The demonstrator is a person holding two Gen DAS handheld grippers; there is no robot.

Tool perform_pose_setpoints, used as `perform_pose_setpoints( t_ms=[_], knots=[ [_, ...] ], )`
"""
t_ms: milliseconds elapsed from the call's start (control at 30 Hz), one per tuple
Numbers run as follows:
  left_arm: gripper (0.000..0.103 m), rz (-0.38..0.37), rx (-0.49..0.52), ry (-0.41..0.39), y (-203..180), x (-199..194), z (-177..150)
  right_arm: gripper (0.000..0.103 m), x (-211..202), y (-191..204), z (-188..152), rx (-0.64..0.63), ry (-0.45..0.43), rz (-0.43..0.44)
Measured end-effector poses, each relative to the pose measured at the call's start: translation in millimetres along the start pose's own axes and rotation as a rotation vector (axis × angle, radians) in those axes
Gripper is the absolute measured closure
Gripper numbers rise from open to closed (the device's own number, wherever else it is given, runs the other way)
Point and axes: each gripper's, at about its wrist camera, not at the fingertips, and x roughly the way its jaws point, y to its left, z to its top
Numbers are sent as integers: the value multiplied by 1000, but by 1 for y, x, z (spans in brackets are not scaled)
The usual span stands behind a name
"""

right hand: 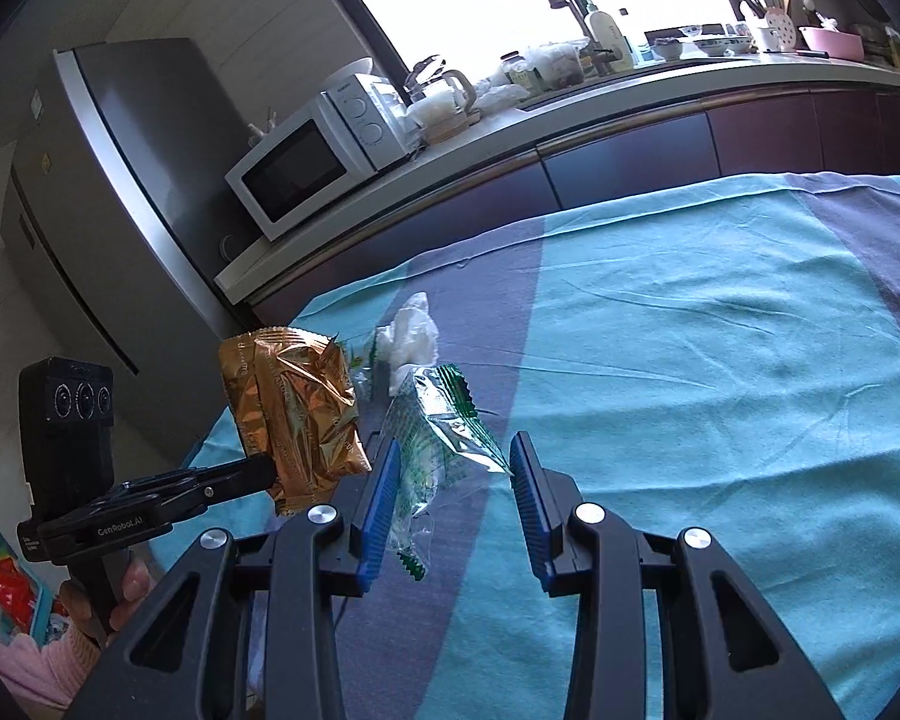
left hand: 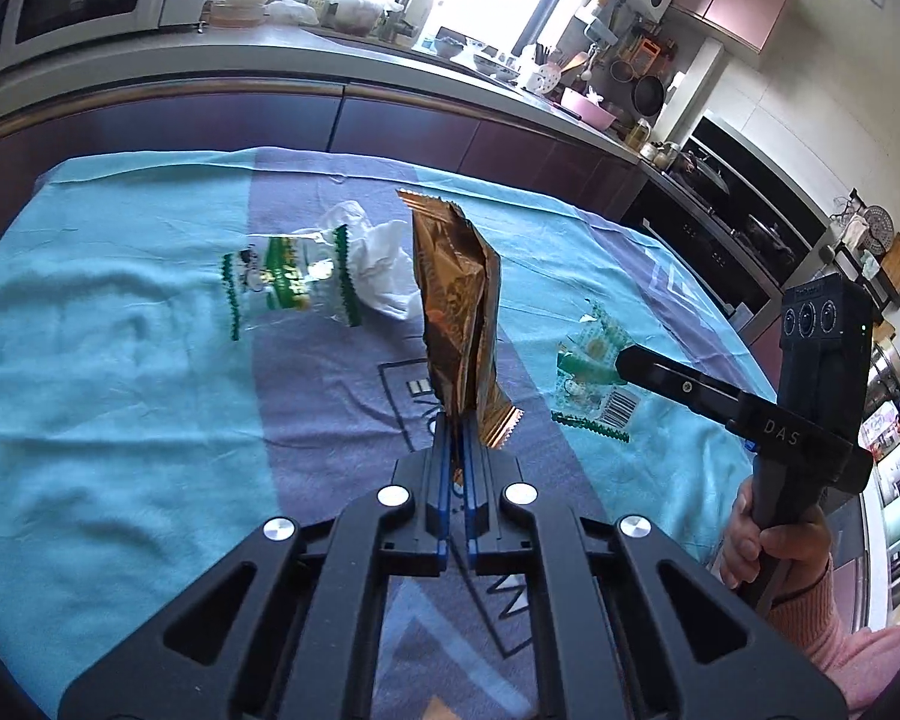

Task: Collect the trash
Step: 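Carry the gold wrapper and plastic bag to the teal bin and release both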

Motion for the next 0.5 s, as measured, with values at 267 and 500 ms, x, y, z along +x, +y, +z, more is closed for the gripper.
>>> perform_pose_setpoints(
  t_ms=[267, 500],
  knots=[
    [99, 53, -43, -56, 31, -53, -21, 67, 22, 40, 1, -49, 34, 75],
    [99, 91, -95, -87, 57, -89, -43, 67, 41, 74, 0, -99, 75, 122]
  ],
)
